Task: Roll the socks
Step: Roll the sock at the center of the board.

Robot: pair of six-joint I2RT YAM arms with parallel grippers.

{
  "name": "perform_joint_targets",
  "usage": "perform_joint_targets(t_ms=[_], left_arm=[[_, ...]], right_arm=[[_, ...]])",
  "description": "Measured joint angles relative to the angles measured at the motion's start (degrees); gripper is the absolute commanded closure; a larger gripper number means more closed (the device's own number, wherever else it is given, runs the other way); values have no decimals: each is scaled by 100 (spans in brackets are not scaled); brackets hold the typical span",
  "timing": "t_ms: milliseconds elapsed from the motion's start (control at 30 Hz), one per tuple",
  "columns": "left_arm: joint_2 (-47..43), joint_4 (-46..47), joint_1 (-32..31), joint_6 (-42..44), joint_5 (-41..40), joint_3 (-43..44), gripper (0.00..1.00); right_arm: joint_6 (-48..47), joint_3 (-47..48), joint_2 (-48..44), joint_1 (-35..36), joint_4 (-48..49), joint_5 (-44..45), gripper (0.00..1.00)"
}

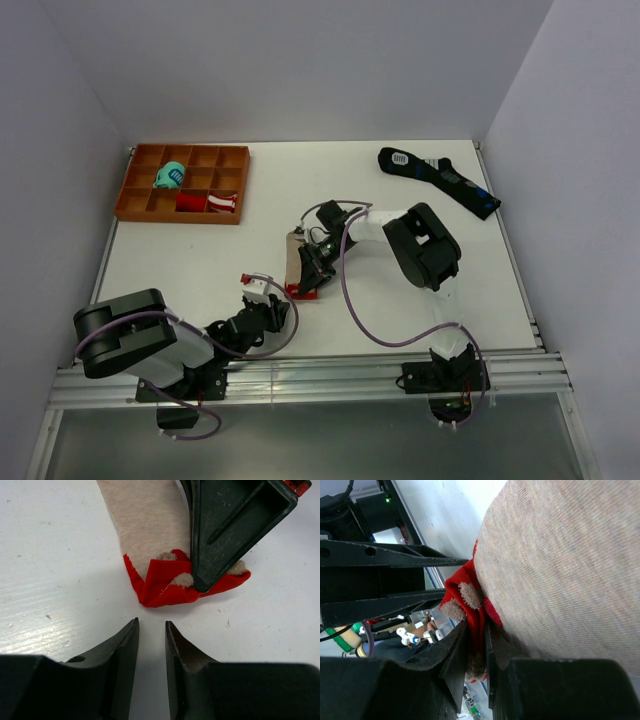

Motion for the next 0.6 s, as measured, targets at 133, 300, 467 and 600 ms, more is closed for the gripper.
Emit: perform_joint_targets(t_ms=[133, 300, 467, 600], left_arm=[[-63, -63, -2, 96, -59, 0, 66], [-267, -105, -2, 195, -87, 0, 66], [-221, -114, 0, 315, -83, 59, 66], [-11, -98, 0, 400, -79, 216, 66]], right_arm=[[-2, 0, 0, 0, 0, 0, 75], [-17, -2, 0, 0, 0, 0, 75], [-20, -7, 0, -2, 0, 0, 75], [-20, -22, 0, -2, -4, 0, 75]])
